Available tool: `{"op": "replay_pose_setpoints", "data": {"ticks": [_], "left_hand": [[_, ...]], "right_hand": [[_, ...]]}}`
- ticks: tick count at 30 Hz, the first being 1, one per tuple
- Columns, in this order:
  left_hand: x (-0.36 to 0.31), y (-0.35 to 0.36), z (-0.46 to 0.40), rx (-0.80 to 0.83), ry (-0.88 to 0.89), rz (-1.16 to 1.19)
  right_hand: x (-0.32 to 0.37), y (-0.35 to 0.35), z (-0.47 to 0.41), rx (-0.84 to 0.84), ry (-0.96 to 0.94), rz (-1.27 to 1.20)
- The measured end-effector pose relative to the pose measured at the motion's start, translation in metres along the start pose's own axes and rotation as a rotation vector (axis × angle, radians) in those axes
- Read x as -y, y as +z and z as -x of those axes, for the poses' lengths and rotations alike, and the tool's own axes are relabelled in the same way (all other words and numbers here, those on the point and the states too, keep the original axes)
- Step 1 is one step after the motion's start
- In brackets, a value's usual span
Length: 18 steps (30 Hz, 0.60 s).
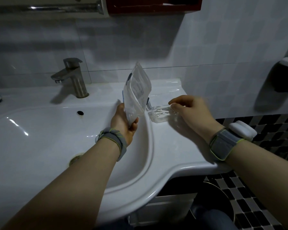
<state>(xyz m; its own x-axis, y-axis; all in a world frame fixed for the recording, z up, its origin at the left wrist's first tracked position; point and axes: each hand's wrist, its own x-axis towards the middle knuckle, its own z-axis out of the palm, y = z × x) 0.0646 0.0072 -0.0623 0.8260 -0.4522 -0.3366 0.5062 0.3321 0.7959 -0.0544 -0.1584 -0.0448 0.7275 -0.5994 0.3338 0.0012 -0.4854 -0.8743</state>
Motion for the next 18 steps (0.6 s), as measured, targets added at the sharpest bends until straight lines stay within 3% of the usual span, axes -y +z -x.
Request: {"op": "replay_pose_setpoints", "data": {"ticks": [10, 15, 18], "left_hand": [[0.0006, 0.0010, 0.0012, 0.002, 0.013, -0.041], [0.0003, 0.0021, 0.0025, -0.004, 0.016, -0.046], [0.0001, 0.0011, 0.0023, -0.003, 0.014, -0.040]], "right_hand": [[-0.0003, 0.0006, 0.0009, -0.031, -0.017, 0.026], [0.0037, 0.0026, 0.0041, 0.067, -0.146, 0.173], [0.0008, 0.0020, 0.0023, 0.037, -0.119, 0.180]]}}
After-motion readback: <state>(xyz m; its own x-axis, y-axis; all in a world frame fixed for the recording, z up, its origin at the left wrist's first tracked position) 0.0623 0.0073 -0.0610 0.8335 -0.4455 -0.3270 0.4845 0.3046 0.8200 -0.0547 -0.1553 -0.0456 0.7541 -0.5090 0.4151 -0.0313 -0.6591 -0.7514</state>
